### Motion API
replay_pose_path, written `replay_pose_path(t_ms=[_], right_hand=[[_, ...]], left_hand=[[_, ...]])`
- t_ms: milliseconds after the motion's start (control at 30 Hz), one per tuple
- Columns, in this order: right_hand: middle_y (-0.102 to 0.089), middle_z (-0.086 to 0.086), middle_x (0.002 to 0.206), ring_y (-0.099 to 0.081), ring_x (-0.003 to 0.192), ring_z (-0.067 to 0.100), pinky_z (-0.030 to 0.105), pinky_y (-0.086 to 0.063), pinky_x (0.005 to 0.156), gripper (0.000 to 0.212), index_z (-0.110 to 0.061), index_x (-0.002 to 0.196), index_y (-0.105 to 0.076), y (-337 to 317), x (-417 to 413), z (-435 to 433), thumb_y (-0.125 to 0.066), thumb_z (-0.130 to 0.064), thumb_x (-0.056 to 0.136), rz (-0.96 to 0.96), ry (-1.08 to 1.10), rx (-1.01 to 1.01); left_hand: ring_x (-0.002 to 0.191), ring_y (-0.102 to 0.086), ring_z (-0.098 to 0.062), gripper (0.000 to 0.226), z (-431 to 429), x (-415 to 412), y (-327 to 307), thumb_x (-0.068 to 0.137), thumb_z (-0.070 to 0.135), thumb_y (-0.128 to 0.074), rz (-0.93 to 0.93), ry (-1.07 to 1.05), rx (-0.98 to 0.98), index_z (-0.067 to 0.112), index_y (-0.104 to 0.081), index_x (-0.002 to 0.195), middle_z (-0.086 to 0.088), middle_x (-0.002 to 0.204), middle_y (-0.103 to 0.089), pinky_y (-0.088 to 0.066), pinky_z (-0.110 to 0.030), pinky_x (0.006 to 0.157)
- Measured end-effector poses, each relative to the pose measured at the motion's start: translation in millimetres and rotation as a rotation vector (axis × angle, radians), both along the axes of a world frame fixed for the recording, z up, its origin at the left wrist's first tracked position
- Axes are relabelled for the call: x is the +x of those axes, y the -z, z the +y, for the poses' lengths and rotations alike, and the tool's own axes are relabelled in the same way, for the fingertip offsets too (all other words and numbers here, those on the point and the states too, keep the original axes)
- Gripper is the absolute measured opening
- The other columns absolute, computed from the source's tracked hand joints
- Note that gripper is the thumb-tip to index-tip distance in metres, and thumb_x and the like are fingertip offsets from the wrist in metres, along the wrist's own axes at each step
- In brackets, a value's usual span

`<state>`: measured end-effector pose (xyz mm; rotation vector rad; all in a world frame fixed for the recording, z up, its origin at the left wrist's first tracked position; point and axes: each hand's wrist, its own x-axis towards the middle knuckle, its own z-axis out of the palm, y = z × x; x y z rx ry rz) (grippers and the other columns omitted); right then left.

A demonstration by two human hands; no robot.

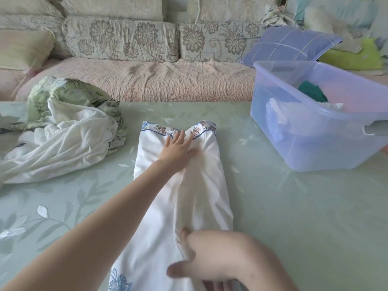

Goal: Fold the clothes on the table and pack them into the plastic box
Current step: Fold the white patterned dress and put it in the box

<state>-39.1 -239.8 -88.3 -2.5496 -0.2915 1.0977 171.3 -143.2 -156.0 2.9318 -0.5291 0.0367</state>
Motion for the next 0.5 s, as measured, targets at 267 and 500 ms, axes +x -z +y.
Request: replay_pose_path(t_ms=[267, 500], right_hand=[[-0.045, 0.008, 0.14, -0.047, 0.126, 0.027, 0.036, -0.04, 0.099, 0.062, -0.026, 0.147, -0.023, 10.9, -0.1, -4.0, -0.045, -0.047, 0.094, -0.086, -0.036, -0.021], [-0.057, 0.011, 0.118, -0.06, 0.105, 0.03, 0.031, -0.047, 0.075, 0.052, -0.018, 0.141, -0.033, 13.1, 1.5, -5.1, -0.046, -0.016, 0.091, -0.142, -0.097, -0.063]], left_hand=[[0.146, 0.008, -0.014, 0.06, 11.3, -36.3, 12.9, 0.1, 0.049, -0.012, 0.125, 0.11, 0.175, 0.024, 0.005, 0.152, 0.001, 0.159, 0.008, 0.004, -0.035, 0.119], [0.146, 0.007, -0.019, 0.06, 8.4, -36.6, 13.3, 0.1, 0.046, -0.01, 0.114, -0.033, 0.286, 0.018, 0.002, 0.152, -0.003, 0.16, 0.006, 0.008, -0.051, 0.115]])
